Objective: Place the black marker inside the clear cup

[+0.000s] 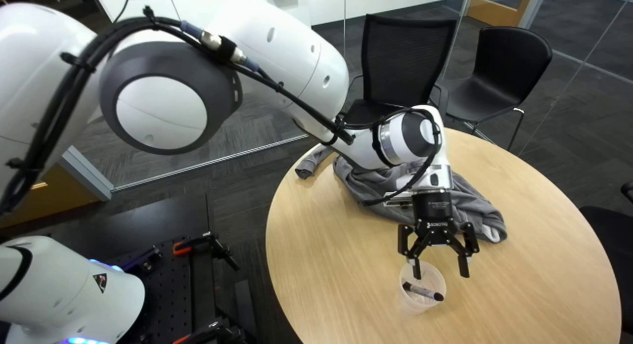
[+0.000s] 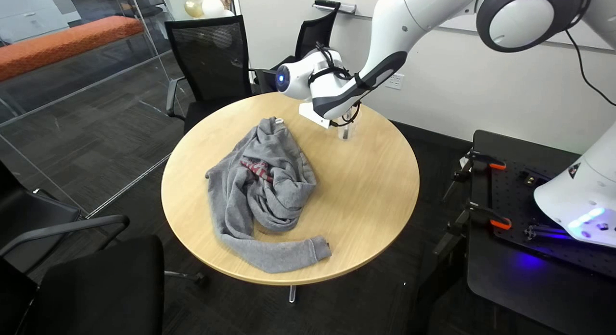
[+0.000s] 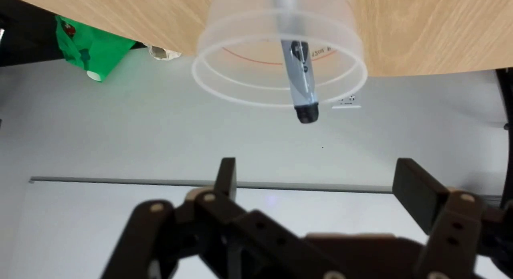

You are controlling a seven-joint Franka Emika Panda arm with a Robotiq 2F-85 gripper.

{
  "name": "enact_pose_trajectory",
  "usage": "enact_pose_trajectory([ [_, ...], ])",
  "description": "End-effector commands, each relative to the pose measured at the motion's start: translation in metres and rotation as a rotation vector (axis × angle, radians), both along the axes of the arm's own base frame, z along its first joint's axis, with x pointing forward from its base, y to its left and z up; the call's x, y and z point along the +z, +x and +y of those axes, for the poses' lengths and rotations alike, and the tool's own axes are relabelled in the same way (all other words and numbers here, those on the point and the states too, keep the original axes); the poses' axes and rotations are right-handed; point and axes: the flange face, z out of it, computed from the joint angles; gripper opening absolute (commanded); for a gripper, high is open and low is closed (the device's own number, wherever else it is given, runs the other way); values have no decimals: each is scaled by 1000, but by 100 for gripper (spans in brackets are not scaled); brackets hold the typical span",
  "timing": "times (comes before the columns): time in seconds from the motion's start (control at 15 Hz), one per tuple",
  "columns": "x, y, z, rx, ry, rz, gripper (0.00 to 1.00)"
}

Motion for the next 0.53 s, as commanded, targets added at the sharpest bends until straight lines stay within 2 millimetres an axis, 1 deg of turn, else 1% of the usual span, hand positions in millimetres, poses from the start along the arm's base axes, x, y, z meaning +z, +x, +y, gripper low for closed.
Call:
enact_pose_trajectory([
  [0.0,38,-13,8,-38,-19,-61,100],
  [0.13,54,-20,14,-53,-31,-76,100],
  [0.27,70,-31,19,-61,-40,-76,100],
  [0.47,93,-53,26,-88,-64,-80,100],
])
